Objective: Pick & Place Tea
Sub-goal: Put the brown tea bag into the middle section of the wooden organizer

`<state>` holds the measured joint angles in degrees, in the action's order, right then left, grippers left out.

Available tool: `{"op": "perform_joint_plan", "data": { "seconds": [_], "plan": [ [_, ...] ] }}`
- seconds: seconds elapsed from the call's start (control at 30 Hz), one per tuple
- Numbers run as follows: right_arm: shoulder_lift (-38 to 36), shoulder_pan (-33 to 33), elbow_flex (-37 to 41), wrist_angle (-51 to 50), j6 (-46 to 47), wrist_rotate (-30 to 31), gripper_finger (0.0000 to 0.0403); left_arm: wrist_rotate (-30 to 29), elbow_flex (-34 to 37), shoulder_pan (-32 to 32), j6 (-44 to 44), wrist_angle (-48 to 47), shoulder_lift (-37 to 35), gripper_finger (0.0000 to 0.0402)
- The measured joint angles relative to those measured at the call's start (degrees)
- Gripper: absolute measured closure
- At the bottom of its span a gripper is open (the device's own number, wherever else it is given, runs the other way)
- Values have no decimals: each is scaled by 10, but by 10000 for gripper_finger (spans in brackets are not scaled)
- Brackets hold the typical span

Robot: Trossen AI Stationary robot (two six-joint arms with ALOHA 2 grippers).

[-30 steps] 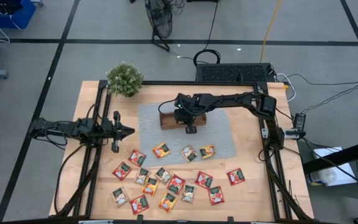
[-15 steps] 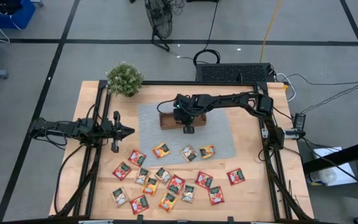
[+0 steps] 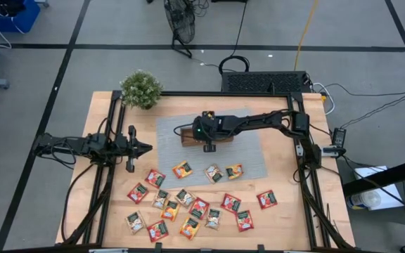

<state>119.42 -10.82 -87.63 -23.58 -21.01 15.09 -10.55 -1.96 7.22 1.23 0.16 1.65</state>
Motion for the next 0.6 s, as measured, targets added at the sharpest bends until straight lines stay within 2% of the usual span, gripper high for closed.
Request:
{"op": "perform_joint_plan", "data": {
  "seconds": [0.6],
  "plan": [
    [0,12,0,18,-5,13,403,0,0,0,0,0,0,371]
  ]
}}
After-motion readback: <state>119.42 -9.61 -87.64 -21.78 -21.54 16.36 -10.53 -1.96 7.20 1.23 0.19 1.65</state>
